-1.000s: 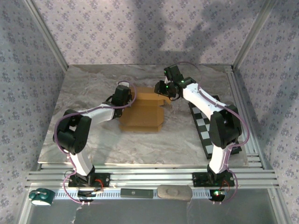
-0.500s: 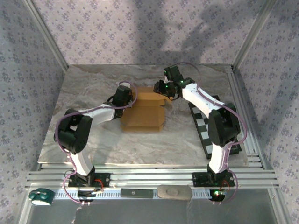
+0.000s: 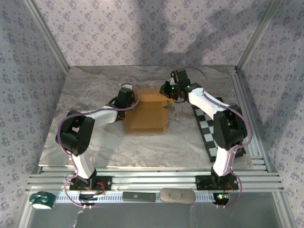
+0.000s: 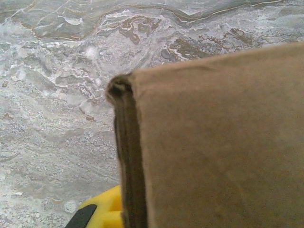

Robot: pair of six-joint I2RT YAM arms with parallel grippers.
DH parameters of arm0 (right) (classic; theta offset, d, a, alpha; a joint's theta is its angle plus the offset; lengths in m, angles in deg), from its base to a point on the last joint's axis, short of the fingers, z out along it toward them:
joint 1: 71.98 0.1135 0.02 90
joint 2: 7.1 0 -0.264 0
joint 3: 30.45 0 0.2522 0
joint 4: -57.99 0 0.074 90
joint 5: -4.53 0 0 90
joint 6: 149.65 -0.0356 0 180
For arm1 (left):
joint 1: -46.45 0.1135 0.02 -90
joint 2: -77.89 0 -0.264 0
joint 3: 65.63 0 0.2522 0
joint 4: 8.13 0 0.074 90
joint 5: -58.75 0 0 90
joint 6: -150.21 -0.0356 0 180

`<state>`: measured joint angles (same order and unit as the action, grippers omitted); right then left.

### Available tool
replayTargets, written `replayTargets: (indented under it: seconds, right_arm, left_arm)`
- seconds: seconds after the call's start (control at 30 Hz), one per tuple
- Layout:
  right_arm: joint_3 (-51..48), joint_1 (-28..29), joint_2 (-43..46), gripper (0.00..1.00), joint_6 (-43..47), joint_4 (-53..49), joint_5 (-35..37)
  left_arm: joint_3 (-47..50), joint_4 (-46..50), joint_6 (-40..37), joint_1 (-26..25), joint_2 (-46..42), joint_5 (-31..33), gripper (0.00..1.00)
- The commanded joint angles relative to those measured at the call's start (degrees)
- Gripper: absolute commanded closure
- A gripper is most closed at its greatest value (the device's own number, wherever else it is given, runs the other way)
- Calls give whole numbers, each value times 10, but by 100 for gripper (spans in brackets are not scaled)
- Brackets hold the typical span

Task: Fold the paper box

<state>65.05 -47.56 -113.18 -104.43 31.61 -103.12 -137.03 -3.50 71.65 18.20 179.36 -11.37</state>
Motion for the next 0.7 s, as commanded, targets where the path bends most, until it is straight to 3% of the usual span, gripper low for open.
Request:
replayTargets:
  seconds: [0.0,0.27,0.43,0.5,0.53,0.67]
  right_arm:
    - [-35,-9,20,97,-52,72,-25]
    - [-100,-24,35,100,-144,206,-49]
    - [-112,-24,43,100,-159,224,-48]
    - [-129,-26,63,74,-156,232,-32]
    - [-158,-26,76,68,-153,247,-24]
    - [-235,-37,158,57,-140,303,0]
  left_arm:
    - [-10,-3,16,-5,7,-5,100]
    - [-5,-6,57,-4,12,4,100]
    - [-8,1,65,-3,14,8,100]
    - [-6,1,74,3,9,-7,100]
    - [-2,0,83,9,3,-20,100]
    - [6,6,105,35,-29,-70,100]
